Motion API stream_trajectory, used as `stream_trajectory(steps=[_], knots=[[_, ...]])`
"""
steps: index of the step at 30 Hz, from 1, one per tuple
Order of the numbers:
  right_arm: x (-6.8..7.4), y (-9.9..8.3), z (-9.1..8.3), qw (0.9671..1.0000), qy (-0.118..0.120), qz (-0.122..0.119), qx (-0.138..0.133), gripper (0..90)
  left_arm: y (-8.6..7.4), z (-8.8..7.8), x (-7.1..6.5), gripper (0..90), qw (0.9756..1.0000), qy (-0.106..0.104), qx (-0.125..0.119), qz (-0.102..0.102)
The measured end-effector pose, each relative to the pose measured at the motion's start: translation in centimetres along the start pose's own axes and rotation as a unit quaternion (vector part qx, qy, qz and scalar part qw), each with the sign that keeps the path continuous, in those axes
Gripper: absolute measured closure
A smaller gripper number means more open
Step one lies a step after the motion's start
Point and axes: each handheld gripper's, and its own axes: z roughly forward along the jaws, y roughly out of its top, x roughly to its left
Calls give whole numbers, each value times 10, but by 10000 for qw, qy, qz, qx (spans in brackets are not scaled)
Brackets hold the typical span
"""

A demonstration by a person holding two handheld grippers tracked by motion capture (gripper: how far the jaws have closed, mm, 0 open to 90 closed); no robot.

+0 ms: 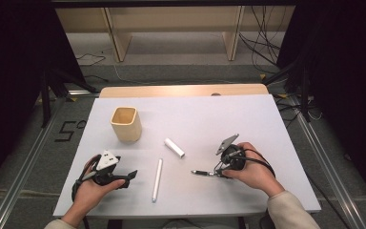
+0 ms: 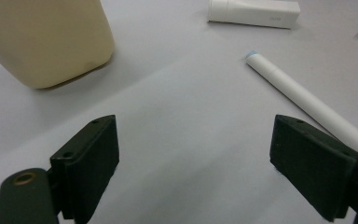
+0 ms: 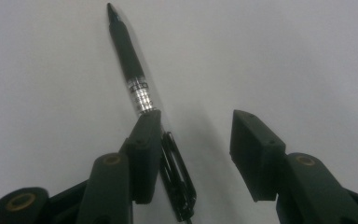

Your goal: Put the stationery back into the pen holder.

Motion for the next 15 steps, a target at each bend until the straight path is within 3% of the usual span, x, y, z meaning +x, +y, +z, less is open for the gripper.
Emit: stream_trajectory(steps=[15], knots=[[9, 10, 5, 9981, 340, -473, 193, 579, 0, 0, 0, 154, 10000, -11, -9, -6]])
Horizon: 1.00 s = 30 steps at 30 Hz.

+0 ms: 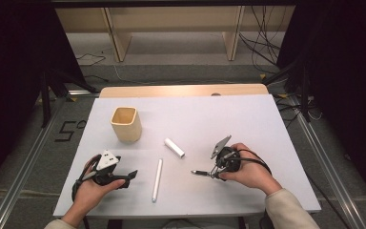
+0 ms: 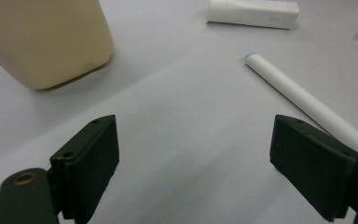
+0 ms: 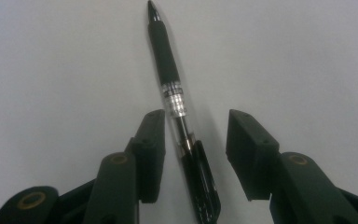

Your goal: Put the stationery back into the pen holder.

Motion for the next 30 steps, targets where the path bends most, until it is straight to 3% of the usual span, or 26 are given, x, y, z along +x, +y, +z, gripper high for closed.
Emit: stream_trajectory(steps=[7, 11, 14, 24, 30], knots=[[0, 2, 5, 9998, 112, -136, -63, 598, 0, 0, 0, 155, 10000, 2, 0, 8], [1, 5, 10, 9993, 168, -341, 44, 635, 0, 1, 0, 155, 10000, -5, -2, 1], [2, 6, 11, 9993, 182, -327, 65, 643, 0, 1, 0, 155, 10000, -12, -2, 14], [3, 17, 12, 9981, 131, -485, 345, 670, 0, 1, 0, 154, 10000, -20, -9, 12], [5, 21, 16, 9950, 121, -742, 665, 683, 0, 1, 0, 154, 10000, -19, -12, 11]])
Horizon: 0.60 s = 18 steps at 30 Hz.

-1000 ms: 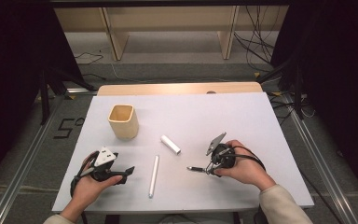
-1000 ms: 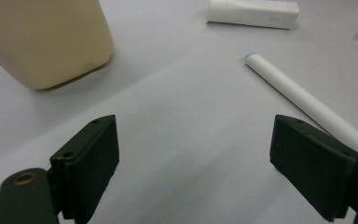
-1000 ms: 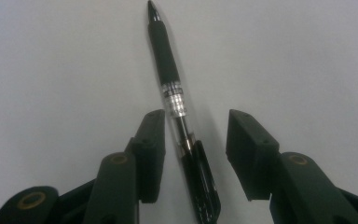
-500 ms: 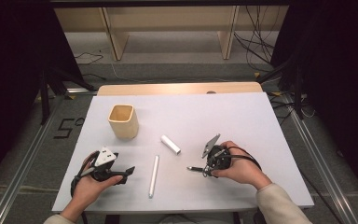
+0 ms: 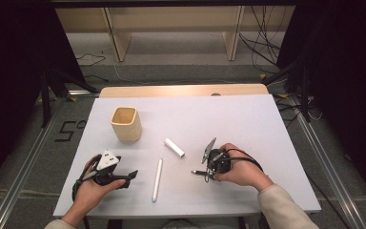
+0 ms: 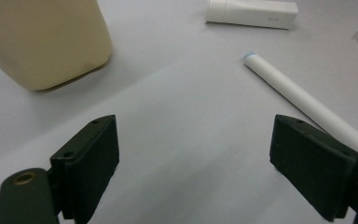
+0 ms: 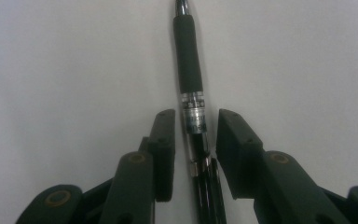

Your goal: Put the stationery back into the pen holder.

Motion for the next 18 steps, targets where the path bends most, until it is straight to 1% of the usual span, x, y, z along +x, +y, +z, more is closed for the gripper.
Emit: stream_trajectory(steps=[1, 3, 5, 6, 7, 14, 16, 18], knots=[[0, 2, 0, 10000, -21, -37, 61, 686, 0, 0, 0, 155, 10000, -2, 0, 0], [1, 3, 1, 10000, -24, 4, 71, 688, 0, 0, 0, 155, 10000, -2, 3, -7], [1, 4, 1, 9999, -26, -41, 118, 694, 0, 0, 0, 155, 10000, -3, 0, -9], [1, 4, 1, 9999, -23, -2, 159, 697, 0, 0, 0, 155, 10000, -2, 2, -7], [0, 5, 1, 9997, -27, -95, 201, 707, 0, 0, 0, 155, 10000, 0, 0, -4], [1, 8, 2, 9993, -29, -116, 366, 716, 0, 0, 0, 155, 10000, -6, 1, 4], [0, 9, 2, 9992, -24, -154, 362, 717, 0, 0, 0, 155, 10000, -2, 1, -2], [1, 10, 2, 9993, -9, -74, 377, 719, 0, 0, 0, 155, 10000, -3, 1, -1]])
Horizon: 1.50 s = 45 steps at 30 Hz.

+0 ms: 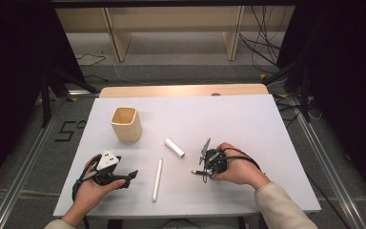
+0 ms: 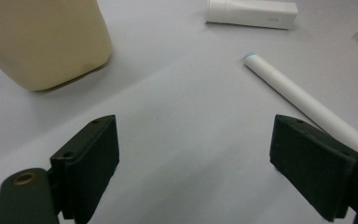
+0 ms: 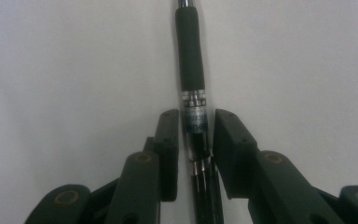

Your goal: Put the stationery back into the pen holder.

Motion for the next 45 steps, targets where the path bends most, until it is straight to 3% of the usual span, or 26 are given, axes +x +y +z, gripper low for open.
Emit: stream_trajectory(steps=[17, 28, 45], knots=[[-2, 7, 1, 9995, 103, -76, 279, 738, 0, 0, 0, 155, 10000, -3, -4, -1], [-5, 9, 2, 9993, 206, -25, 325, 748, 0, 0, 0, 155, 10000, -2, -3, 8], [-6, 9, 2, 9990, 260, -162, 326, 771, 0, 0, 0, 155, 10000, 0, -9, -2]])
